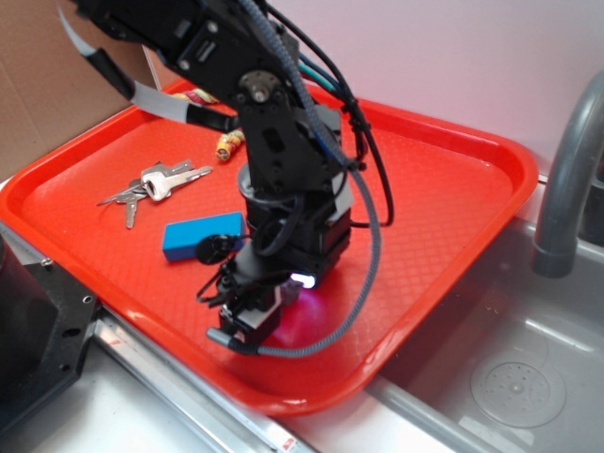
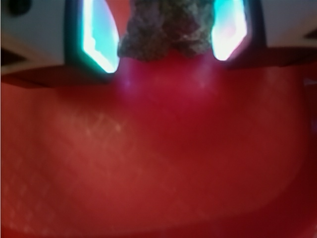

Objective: Grab the rock.

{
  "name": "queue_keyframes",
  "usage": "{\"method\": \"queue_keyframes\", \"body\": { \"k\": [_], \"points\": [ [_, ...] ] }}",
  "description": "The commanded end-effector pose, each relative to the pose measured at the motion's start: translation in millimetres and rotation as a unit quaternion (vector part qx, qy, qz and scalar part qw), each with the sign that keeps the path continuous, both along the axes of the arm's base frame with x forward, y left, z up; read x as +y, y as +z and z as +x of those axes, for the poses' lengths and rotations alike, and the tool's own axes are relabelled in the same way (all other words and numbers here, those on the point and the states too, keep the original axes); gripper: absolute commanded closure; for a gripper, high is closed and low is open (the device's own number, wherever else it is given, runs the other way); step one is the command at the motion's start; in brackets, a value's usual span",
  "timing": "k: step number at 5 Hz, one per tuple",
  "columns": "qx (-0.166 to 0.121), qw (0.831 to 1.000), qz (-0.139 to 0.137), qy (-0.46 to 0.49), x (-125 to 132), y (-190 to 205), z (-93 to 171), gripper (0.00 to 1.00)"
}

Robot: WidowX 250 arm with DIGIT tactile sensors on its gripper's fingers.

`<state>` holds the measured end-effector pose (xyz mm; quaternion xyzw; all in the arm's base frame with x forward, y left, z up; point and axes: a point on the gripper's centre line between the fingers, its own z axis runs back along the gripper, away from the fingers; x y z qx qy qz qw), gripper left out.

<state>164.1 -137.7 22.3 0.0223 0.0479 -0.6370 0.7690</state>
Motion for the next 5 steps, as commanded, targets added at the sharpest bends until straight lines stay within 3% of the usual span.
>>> {"method": "queue_keyframes", "body": {
  "k": [1, 2, 3, 4, 5],
  "points": [
    [-0.055, 0.969, 0.003, 0.241, 26, 100, 13, 1.00],
    [-0.026, 0.931, -0.037, 0.363, 56, 148, 25, 1.00],
    [-0.004, 0.876, -0.061, 0.478, 77, 185, 32, 1.00],
    [-0.031, 0.809, -0.075, 0.582, 90, 203, 27, 1.00],
    [-0.013, 0.786, -0.090, 0.611, 90, 198, 26, 1.00]
  ]
}}
